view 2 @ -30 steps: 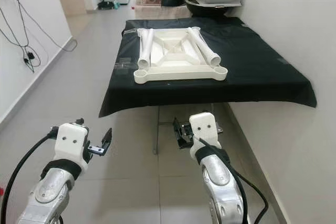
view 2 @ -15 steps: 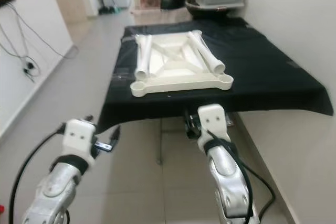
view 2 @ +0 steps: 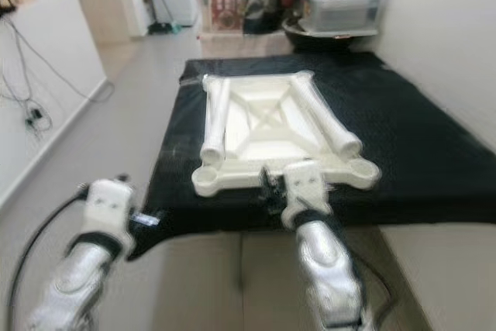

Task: Building children table

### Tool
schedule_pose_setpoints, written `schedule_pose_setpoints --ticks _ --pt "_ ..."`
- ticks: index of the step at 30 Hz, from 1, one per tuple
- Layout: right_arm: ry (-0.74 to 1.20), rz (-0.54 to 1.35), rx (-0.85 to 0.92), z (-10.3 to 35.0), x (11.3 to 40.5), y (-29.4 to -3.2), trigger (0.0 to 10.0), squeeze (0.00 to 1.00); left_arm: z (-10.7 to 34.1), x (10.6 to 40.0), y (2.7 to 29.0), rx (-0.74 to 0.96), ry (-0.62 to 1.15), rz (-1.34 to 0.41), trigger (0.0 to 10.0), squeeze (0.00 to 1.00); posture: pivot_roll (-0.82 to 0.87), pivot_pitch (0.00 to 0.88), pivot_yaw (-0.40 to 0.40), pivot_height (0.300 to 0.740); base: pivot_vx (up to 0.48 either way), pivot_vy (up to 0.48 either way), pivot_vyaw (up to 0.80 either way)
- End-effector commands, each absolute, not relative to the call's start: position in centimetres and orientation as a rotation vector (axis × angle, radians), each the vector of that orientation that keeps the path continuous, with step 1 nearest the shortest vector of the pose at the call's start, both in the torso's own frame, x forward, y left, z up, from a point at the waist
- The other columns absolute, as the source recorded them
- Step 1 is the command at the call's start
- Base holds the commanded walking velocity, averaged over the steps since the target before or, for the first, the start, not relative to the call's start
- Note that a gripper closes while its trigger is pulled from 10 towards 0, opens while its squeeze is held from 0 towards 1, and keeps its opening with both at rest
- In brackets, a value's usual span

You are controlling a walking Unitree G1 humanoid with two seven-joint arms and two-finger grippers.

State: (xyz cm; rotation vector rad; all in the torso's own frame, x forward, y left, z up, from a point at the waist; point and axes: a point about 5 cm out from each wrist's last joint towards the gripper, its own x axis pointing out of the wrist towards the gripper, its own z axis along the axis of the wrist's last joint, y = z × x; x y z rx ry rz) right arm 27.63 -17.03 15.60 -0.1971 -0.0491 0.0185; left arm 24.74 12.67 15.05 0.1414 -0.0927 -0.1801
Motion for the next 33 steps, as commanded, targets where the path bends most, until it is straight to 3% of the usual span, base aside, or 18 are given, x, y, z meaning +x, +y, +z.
schedule_pose_setpoints --ticks 1,10,33 --pt "-0.056 0.04 -0.18 15.8 27.7 -16.3 10.0 0.0 15.0 24.7 13.5 0.157 -0.088 -0.15 10.0 0.0 -0.09 0.0 0.007 0.74 0.39 0.0 0.0" --pt "-0.063 0.031 -0.171 16.0 27.8 -16.3 10.0 0.0 15.3 24.7 13.4 0.152 -0.111 -0.14 10.0 0.0 -0.09 0.0 0.007 0.74 0.043 0.0 0.0" --pt "-0.143 -0.001 -0.152 17.2 28.2 -17.0 10.0 0.0 15.3 25.1 13.0 0.133 -0.126 -0.161 10.0 0.0 -0.1 0.0 0.005 0.74 0.0 -0.461 0.0"
